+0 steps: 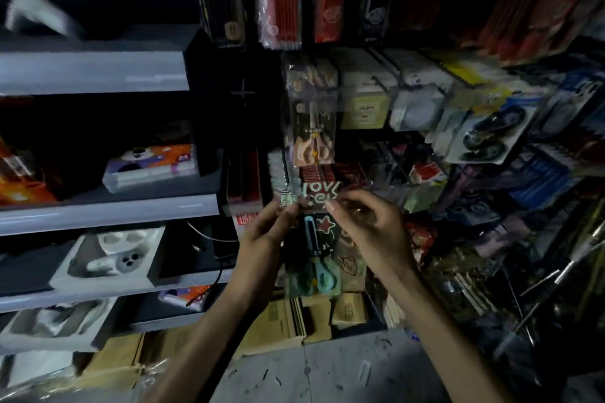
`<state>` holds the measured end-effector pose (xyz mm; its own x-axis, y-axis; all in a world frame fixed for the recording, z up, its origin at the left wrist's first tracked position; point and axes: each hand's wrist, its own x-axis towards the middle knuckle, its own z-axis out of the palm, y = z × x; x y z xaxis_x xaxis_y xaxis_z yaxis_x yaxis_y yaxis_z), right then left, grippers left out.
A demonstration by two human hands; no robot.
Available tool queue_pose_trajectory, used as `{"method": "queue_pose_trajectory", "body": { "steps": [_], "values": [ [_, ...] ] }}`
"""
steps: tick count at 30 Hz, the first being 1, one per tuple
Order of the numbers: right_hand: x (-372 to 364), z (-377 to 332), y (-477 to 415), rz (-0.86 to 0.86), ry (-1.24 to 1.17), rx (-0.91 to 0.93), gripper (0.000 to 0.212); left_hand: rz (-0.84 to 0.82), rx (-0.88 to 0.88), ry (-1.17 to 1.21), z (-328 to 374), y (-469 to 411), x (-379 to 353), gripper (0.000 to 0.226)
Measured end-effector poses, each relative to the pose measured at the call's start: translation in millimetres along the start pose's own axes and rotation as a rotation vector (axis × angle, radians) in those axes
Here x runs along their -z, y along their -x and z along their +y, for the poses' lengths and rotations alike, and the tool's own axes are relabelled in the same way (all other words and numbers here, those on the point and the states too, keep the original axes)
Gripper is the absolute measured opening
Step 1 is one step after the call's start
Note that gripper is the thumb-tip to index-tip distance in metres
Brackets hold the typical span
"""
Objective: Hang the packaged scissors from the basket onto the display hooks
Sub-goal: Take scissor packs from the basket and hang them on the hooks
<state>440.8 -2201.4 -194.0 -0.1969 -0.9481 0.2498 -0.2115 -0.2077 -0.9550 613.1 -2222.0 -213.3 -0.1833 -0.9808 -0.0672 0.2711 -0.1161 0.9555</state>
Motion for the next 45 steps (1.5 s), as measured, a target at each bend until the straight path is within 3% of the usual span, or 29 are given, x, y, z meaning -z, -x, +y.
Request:
{"method": "queue_pose_trajectory", "body": {
  "steps": [2, 6, 14, 18, 23, 30, 33, 41, 45],
  "values": [
    [-3, 2, -15, 0.013, -0.009, 0.010, 0.002, -0.006, -0.009, -0.012, -1, -12, -2, 0.028],
    [-4, 8, -41, 0.004, -0.034, 0.021, 0.009, 0.017, -0.035, -0.029, 3, -30, -4, 0.026],
    [15, 12, -77, 0.088, -0.109, 0.018, 0.015, 0.177, -0.284, -0.190, 32, -64, -13, 0.013],
    [26, 21, -92, 0.173, -0.146, -0.057, 0.005, 0.213, -0.433, -0.315, 51, -84, -24, 0.012],
    [28, 32, -105, 0.191, -0.172, -0.096, 0.011, 0.253, -0.468, -0.344, 61, -103, -39, 0.019],
    [20, 23, -114, 0.190, -0.187, -0.005, 0.001, 0.176, -0.456, -0.168, 73, -97, -48, 0.022],
    [18, 17, -121, 0.185, -0.202, 0.046, 0.009, 0.089, -0.439, -0.093, 85, -90, -49, 0.033],
    [2, -1, -136, 0.209, -0.238, 0.063, 0.005, 0.077, -0.518, -0.276, 100, -86, -48, 0.029],
    [-2, -8, -141, 0.242, -0.263, 0.094, 0.007, 0.092, -0.641, -0.506, 94, -87, -44, 0.031]
  ]
}}
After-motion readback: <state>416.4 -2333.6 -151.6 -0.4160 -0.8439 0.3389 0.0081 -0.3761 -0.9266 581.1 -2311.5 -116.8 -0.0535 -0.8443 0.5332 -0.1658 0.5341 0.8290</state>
